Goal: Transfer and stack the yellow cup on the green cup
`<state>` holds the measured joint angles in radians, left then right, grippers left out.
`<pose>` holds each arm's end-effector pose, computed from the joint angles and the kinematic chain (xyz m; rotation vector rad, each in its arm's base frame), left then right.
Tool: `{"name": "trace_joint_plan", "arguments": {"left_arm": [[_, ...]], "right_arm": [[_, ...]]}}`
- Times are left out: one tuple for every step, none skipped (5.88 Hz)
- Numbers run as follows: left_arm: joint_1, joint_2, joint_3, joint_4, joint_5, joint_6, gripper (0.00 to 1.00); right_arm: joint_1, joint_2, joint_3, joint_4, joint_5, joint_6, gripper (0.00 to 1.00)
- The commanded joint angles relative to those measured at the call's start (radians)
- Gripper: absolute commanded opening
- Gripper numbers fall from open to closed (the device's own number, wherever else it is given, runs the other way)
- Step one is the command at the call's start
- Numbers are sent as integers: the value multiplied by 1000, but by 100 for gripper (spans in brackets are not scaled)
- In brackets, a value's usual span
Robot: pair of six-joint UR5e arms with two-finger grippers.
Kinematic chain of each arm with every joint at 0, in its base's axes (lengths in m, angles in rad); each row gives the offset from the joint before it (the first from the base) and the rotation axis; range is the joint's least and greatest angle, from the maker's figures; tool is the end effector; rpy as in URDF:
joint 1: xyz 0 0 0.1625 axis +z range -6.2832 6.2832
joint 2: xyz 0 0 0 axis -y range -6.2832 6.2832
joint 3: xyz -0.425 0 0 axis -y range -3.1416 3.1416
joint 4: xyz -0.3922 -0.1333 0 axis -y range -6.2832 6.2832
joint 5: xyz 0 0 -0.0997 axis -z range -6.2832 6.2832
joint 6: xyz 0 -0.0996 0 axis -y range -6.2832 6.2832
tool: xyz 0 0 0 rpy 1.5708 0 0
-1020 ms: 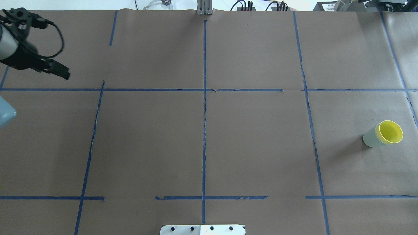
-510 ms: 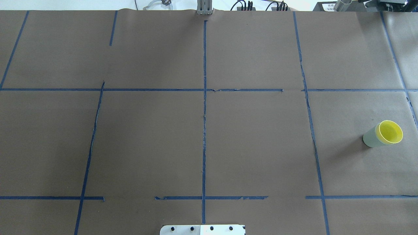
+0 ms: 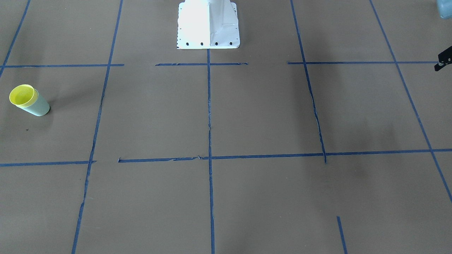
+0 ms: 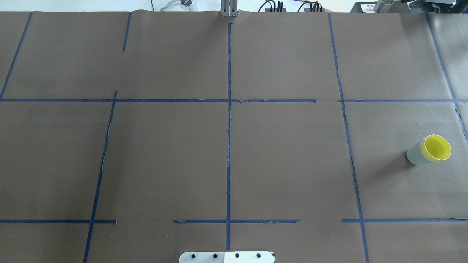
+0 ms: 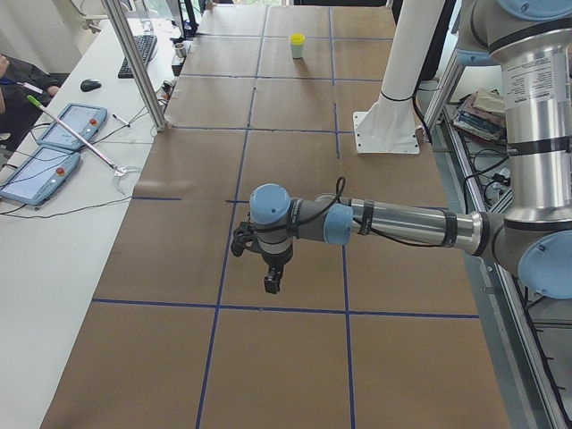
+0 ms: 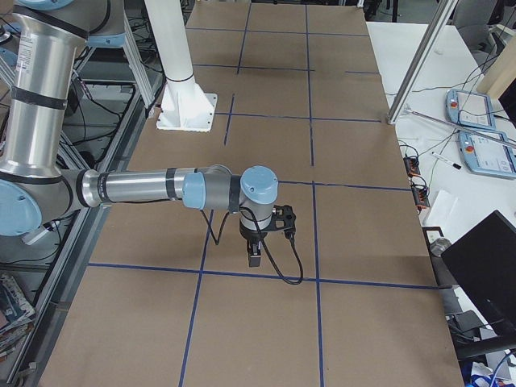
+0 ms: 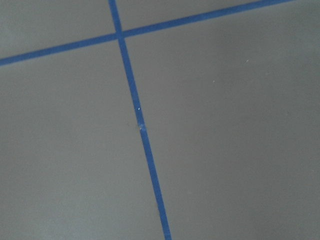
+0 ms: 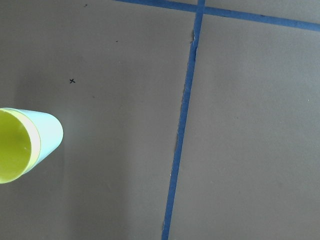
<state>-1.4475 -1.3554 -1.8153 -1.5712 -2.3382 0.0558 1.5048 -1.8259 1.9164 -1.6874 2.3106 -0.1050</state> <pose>-0.0141 -0.4078 0.6350 0.0021 0.7690 0.1815 0.0409 -0.3846 0.6144 -0.0105 -0.7409 -0.1535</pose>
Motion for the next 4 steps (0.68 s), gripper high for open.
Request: {"name": "trace_joint_plan", "arguments": {"left_arm": [[-62,10,47,-9,2,-7,100],[-68,10,60,-9,7,-7,100],[-68,9,63,-9,11,-4,100],[-68,9,65,-10,11,-4,100]], "right_arm": [[0,0,1,0,1,1,100],[0,1,0,0,1,-1,100],[0,1,0,0,0,-2,100],[0,1,1,2,1,-8,100]]}}
